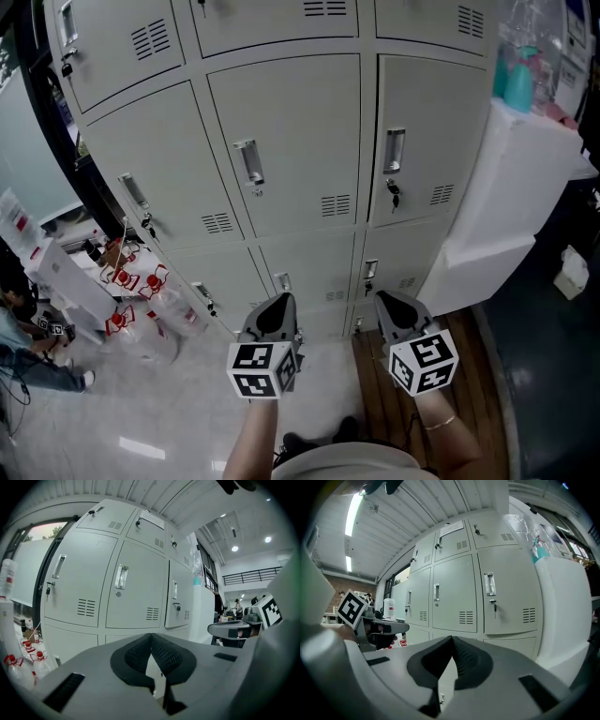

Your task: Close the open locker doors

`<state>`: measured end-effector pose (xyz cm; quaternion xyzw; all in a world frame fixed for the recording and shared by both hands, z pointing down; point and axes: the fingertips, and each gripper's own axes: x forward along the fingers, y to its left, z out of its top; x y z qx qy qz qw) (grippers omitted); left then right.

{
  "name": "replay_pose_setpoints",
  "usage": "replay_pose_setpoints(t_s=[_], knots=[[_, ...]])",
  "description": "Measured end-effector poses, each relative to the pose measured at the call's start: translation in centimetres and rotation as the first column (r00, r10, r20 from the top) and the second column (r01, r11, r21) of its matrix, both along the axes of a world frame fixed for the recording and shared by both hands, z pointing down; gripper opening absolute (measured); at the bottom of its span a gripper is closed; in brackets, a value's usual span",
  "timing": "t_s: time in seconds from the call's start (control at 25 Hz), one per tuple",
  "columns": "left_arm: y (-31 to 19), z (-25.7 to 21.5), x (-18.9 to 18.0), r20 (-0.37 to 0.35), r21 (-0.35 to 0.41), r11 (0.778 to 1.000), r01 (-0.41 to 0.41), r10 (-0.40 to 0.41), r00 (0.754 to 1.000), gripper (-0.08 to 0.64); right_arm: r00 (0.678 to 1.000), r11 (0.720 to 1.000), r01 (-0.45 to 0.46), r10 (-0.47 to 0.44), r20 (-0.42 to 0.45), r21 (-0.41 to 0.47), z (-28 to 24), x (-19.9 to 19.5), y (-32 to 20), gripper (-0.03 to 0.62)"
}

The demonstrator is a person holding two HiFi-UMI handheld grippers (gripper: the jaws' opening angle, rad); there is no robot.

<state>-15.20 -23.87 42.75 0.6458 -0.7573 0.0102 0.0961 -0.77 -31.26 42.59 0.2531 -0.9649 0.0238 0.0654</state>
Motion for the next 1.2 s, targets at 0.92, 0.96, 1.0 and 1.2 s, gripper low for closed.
replay_pose_setpoints(t_s=[0.92, 0.96, 1.0, 1.2], knots=[[2.8, 0.8, -1.6, -0.005, -0.005, 0.996, 0.090, -0.090, 0.996, 0.020, 0.998, 0.998, 0.053, -0.054, -0.015, -0.028, 1.7, -2.0, 2.3, 0.003], [3.0, 0.8, -1.8, -0.005, -0.007, 0.996, 0.094, -0.094, 0.996, 0.020, 0.998, 0.998, 0.059, -0.059, -0.015, -0.029, 1.8, -2.3, 2.5, 0.003], [3.2, 0.8, -2.0, -0.004, -0.008, 0.995, 0.099, -0.099, 0.995, 0.020, 0.998, 0.998, 0.063, -0.064, -0.015, -0.030, 1.8, -2.6, 2.6, 0.003], [4.2, 1.0, -3.3, -0.004, -0.012, 0.993, 0.117, -0.117, 0.993, 0.020, 0.997, 0.996, 0.081, -0.082, -0.013, -0.038, 2.1, -4.0, 3.6, 0.003]])
